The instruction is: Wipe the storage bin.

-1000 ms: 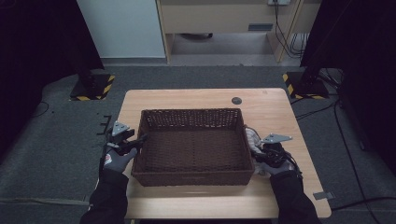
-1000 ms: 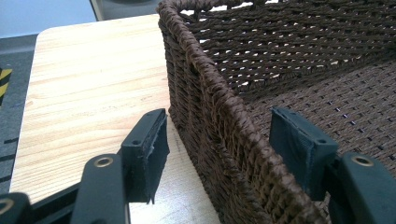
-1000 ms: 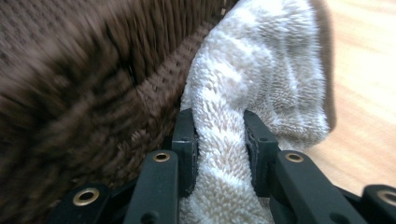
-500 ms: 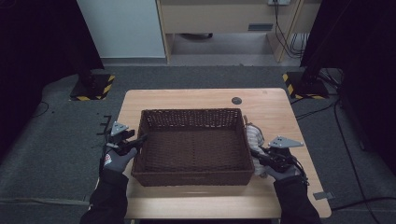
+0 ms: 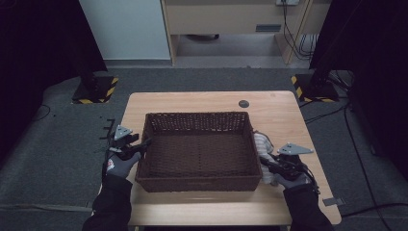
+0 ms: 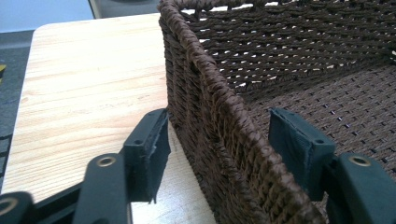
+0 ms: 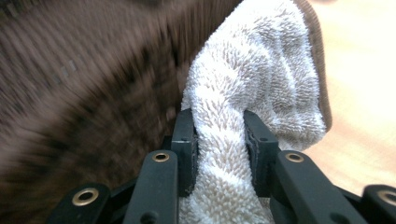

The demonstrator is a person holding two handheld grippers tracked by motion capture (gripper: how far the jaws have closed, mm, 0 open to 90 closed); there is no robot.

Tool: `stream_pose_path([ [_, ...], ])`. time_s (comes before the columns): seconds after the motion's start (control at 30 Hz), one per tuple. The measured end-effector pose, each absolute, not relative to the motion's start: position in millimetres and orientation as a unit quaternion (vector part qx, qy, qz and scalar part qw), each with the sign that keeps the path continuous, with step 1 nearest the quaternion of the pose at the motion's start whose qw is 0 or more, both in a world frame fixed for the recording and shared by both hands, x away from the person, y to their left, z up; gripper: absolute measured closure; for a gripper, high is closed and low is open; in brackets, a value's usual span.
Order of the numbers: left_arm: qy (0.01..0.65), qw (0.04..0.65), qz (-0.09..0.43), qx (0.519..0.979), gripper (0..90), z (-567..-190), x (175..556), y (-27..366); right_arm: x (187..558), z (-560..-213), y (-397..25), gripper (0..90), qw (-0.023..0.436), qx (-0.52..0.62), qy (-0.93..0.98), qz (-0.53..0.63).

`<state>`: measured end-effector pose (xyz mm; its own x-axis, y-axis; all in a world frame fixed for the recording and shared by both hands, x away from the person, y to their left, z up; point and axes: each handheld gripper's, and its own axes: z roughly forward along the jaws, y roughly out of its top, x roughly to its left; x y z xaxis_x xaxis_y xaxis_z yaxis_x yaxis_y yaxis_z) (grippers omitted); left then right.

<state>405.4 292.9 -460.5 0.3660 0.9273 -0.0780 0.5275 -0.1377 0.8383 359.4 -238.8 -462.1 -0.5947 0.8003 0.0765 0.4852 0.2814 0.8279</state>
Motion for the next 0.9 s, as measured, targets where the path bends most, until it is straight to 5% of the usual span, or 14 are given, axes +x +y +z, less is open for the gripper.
stream_pose_path([
  [0.2,0.507,0.429,0.247,0.705,35.3,-451.6,390.9,296.1,348.4,-449.3,-237.5,70.5,0.195,0.392,0.774,0.458],
  [0.53,0.498,0.419,0.233,0.722,35.8,-460.0,358.9,291.0,349.3,-481.5,-226.9,70.6,0.162,0.405,0.813,0.385],
  [0.9,0.500,0.424,0.220,0.722,50.7,-459.0,357.4,288.9,350.0,-470.0,-233.6,69.8,0.179,0.417,0.803,0.387],
])
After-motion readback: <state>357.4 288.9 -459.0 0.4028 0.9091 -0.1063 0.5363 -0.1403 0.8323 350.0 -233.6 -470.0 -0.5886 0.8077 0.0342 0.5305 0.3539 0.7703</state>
